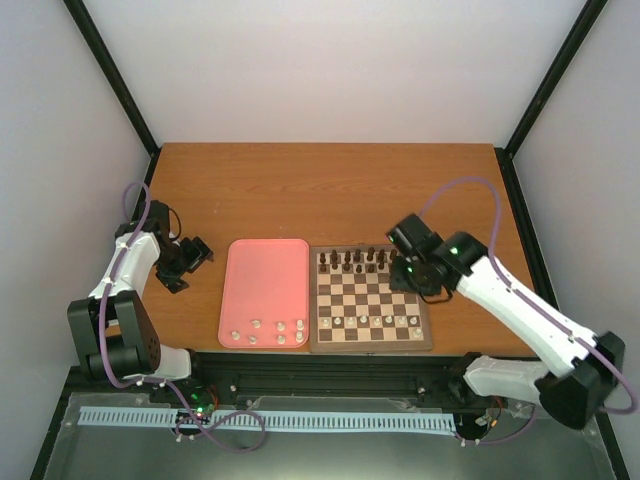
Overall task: Set up the chess pieces on the board
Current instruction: Place the chess piece on the chessboard, then pick up the chess piece from the storage box.
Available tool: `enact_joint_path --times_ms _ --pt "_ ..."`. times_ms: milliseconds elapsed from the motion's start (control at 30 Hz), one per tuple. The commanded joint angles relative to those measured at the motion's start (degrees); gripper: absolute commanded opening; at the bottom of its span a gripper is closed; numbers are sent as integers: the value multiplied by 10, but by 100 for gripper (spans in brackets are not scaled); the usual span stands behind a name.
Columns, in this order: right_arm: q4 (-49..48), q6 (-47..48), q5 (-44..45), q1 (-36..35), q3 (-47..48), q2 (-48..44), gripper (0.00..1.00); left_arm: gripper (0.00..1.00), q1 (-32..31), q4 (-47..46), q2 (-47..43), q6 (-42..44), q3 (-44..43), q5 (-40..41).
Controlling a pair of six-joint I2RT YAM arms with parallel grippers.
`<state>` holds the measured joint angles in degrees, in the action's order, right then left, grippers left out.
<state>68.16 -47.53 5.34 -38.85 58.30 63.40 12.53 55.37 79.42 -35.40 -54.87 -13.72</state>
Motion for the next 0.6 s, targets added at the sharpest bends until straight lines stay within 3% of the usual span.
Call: enact_joint_path --times_ms 0,167,333,567 --pt "-17 78 19 -42 120 106 48 100 1 3 -5 -3 -10 2" --pt "-75 185 21 -158 301 311 54 100 1 3 -8 -2 -8 9" --pt "-90 258 -15 -227 481 479 55 100 1 2 -12 -3 -7 17" --pt "-88 317 -113 -274 579 610 55 100 1 1 -9 -5 -13 8"
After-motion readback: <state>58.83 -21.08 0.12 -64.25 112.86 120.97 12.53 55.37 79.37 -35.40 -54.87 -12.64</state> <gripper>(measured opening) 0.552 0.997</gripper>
